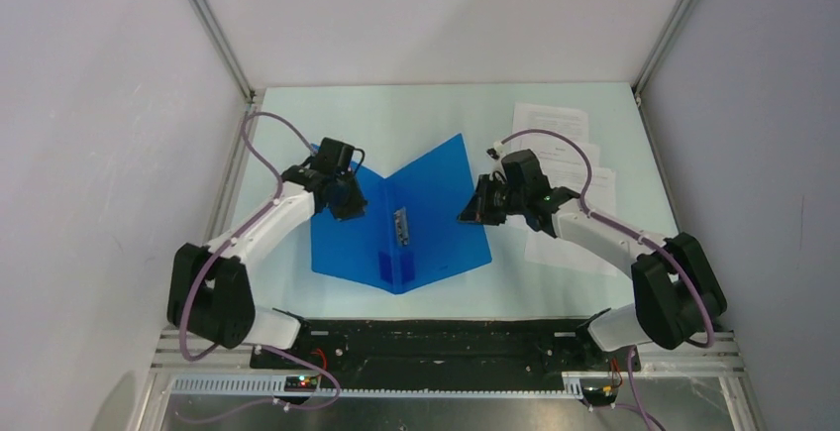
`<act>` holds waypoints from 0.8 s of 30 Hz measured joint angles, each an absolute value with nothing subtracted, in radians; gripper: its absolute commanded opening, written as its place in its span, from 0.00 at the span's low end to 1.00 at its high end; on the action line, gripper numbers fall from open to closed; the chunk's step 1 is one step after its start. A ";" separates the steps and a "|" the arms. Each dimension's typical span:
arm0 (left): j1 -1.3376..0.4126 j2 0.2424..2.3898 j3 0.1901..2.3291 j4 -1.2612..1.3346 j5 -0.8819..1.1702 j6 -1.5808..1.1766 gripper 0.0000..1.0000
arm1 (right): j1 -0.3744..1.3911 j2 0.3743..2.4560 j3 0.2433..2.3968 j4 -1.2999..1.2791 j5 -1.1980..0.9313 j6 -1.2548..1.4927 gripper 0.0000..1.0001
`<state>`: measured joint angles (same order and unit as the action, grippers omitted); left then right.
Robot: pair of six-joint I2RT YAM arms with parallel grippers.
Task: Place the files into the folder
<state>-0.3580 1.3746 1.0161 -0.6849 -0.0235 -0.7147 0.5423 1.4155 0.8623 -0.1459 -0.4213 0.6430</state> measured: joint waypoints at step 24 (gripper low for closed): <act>-0.357 1.682 0.959 -0.527 0.007 -0.726 0.00 | 0.537 1.596 0.797 -0.128 -0.212 0.652 0.69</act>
